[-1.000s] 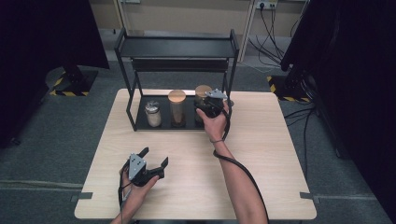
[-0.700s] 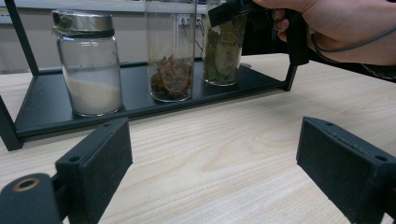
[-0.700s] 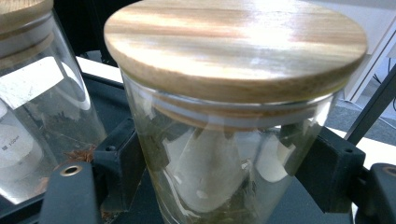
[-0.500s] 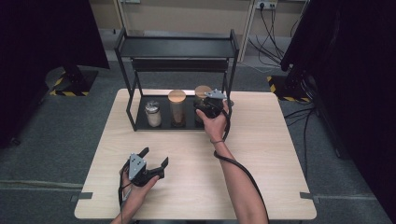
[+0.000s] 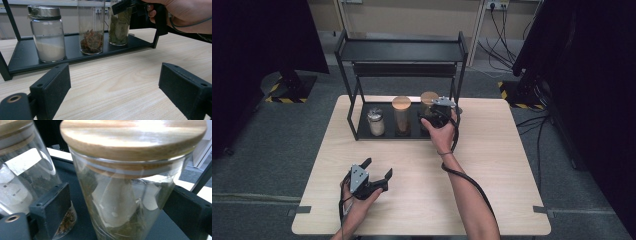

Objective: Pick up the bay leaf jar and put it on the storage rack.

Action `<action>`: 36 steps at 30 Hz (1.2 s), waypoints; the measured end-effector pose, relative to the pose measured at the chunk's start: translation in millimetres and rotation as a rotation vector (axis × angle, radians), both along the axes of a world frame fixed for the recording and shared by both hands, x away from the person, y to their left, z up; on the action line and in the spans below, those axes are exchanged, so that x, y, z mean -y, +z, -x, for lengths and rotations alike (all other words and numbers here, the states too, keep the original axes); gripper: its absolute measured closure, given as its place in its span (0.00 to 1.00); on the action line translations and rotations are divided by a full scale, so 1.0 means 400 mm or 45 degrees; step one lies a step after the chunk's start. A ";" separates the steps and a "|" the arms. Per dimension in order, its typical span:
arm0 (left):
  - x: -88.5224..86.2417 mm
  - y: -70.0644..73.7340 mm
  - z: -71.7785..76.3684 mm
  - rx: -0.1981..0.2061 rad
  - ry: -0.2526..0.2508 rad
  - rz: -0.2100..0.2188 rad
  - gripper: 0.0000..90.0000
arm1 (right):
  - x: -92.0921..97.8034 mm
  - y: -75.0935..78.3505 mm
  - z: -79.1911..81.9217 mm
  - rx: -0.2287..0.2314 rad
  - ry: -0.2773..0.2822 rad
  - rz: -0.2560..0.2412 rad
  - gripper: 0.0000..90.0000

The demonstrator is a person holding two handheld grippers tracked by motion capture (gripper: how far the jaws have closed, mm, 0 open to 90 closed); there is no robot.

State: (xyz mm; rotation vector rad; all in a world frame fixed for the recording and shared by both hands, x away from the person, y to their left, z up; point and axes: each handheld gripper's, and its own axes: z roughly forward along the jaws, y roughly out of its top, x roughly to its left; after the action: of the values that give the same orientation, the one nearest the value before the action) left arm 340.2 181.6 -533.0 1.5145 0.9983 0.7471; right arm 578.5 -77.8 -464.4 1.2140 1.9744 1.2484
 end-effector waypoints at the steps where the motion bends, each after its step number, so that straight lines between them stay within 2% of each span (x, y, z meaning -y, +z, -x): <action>1: 0.000 0.000 0.000 0.000 0.000 0.000 0.11 | 0.000 0.001 0.001 -0.003 0.001 -0.003 0.09; 19: 0.000 0.000 0.000 -0.002 0.002 0.002 0.11 | 0.008 0.013 0.030 -0.041 0.027 -0.032 0.04; 36: 0.001 0.000 0.001 0.001 0.004 -0.005 0.11 | 0.032 0.029 0.073 -0.031 0.048 -0.048 0.04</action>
State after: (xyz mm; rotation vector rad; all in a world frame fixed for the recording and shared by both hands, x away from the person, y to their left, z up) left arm 340.0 181.3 -532.9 1.5161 0.9992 0.7519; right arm 549.2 -90.4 -453.0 1.2208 2.0079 1.3011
